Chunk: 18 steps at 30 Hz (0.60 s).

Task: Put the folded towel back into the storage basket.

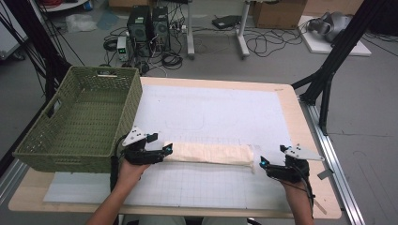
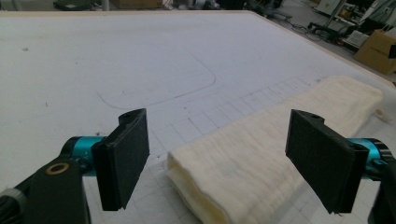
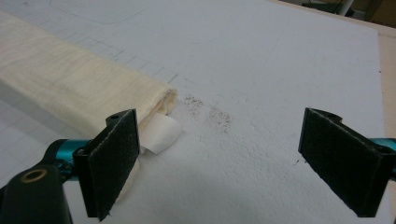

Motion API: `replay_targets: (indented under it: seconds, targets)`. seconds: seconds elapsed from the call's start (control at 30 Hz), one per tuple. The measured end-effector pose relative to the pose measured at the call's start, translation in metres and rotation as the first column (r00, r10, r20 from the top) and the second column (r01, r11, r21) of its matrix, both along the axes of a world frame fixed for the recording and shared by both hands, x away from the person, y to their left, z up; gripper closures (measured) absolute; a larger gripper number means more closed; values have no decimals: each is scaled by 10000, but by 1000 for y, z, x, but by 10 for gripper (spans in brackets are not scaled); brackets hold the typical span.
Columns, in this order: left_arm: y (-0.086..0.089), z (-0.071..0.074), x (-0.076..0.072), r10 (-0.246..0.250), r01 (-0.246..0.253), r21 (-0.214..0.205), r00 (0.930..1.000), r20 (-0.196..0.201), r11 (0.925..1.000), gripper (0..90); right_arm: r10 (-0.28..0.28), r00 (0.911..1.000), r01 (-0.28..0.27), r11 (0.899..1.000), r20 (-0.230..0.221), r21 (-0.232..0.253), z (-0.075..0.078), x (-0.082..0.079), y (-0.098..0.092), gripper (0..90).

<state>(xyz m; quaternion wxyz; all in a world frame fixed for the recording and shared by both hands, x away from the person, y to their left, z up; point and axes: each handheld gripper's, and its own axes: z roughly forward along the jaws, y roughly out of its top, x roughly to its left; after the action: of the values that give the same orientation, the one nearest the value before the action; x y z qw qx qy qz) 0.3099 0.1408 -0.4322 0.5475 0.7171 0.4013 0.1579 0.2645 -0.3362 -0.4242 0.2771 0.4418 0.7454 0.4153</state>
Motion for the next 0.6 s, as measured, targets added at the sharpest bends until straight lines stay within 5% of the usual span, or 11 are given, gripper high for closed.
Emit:
replay_targets:
  seconds: [0.23,0.6]
  targets:
    - [-2,-2,1,336,-331,101,9983,-479,9994,188,95,10000,-95,9999,-2,-63,0,3,0,120]
    - [-8,-11,13,944,-800,1124,9871,-1291,9904,203,254,9994,-259,9994,-218,-249,-5,7,2,120]
